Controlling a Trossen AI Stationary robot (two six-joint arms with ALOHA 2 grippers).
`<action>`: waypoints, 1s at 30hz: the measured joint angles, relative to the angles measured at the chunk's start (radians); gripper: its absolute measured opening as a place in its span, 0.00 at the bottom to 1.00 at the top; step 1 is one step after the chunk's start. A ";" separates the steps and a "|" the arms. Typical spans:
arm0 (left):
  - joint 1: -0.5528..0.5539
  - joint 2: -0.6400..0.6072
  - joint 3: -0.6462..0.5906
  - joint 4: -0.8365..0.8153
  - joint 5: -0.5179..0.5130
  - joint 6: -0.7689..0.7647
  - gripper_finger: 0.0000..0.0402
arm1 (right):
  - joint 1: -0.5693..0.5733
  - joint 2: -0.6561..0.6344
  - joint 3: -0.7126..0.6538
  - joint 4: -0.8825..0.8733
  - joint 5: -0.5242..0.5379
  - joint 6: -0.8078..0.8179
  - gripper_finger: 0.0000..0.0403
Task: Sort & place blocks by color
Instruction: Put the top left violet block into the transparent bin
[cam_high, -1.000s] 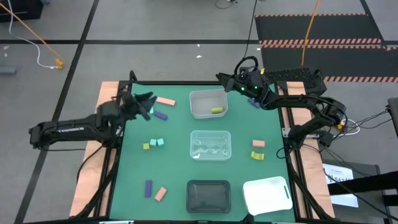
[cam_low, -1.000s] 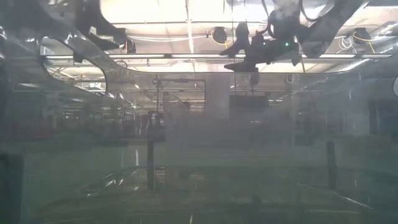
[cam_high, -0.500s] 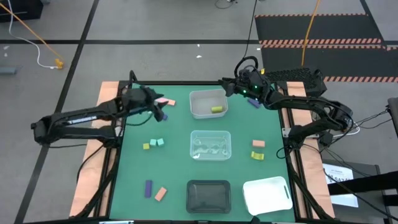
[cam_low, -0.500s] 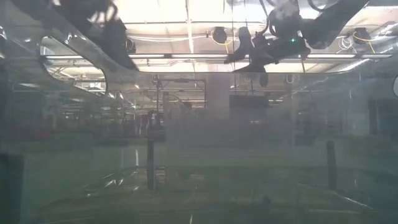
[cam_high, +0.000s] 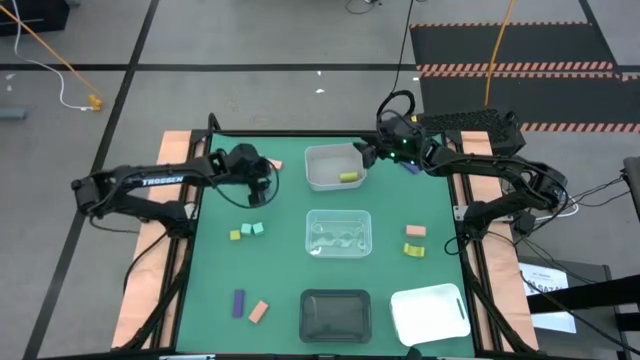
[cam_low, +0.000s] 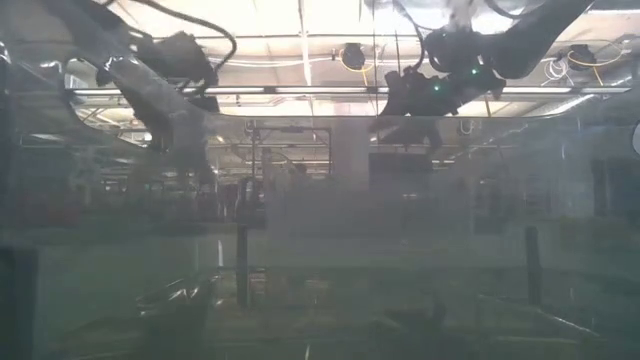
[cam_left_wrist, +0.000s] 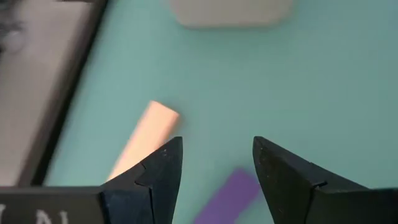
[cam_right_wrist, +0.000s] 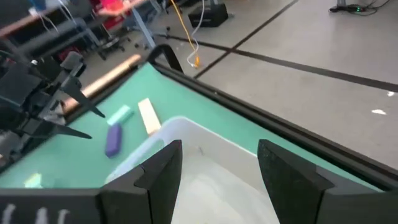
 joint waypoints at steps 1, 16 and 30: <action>0.003 0.016 0.000 -0.013 0.009 0.014 0.49 | 0.000 0.000 0.000 -0.010 0.000 -0.008 0.50; 0.018 0.172 0.000 -0.059 0.004 0.311 0.49 | 0.000 0.000 0.000 -0.036 0.002 -0.137 0.50; 0.067 0.245 0.003 -0.062 0.035 0.085 0.48 | 0.000 0.000 0.000 -0.037 0.003 -0.102 0.50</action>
